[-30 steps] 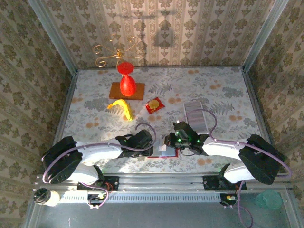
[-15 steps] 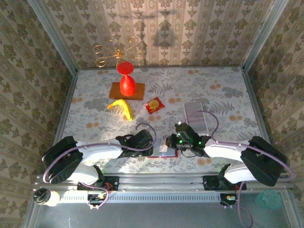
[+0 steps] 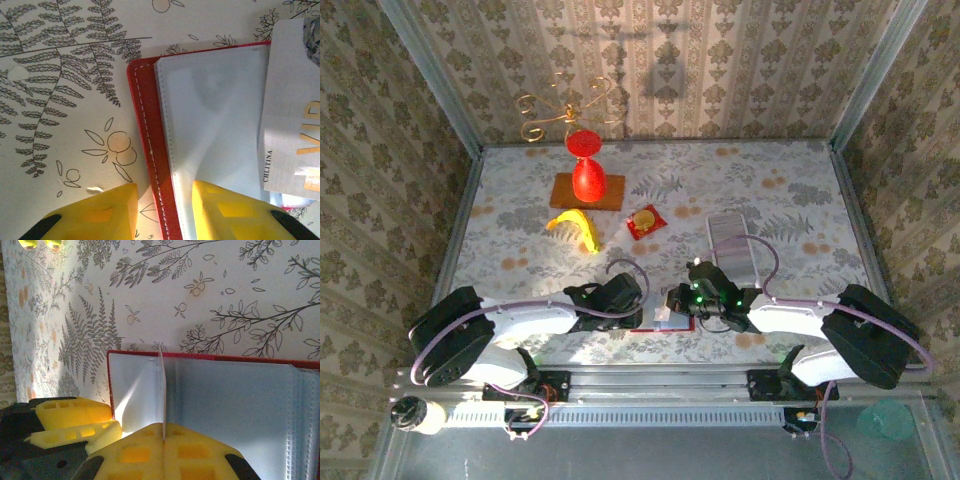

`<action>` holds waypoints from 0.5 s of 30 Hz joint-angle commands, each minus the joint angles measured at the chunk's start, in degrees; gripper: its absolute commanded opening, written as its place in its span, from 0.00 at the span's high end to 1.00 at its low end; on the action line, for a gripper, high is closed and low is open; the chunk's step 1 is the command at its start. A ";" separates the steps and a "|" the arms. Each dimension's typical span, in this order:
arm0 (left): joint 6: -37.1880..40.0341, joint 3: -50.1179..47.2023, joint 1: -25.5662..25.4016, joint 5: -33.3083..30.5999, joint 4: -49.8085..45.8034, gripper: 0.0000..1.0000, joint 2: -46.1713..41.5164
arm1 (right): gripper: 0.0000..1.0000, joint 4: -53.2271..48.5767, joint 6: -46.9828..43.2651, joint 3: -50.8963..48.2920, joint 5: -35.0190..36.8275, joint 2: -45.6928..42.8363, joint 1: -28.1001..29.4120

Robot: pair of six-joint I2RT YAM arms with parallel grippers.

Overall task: Put the credit cards into the card holder
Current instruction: Insert the credit card into the card slot.

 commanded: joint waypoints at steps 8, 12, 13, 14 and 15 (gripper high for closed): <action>-0.81 -1.18 -0.98 1.34 -0.01 0.67 0.76 | 1.00 1.92 3.13 -1.52 -1.33 0.42 0.90; -0.90 -1.09 -1.06 1.30 0.00 0.67 0.66 | 1.00 1.23 3.84 -2.14 -1.80 0.00 0.90; -0.88 -1.09 -1.04 1.25 0.00 0.67 0.61 | 1.00 0.82 3.98 -2.20 -1.75 -0.14 0.90; -0.83 -1.00 -1.04 1.30 -0.02 0.67 0.58 | 1.00 0.54 4.15 -2.40 -1.65 -0.35 0.90; -0.81 -1.00 -1.06 1.26 0.04 0.67 0.58 | 1.00 0.42 4.30 -2.58 -1.65 -0.53 0.92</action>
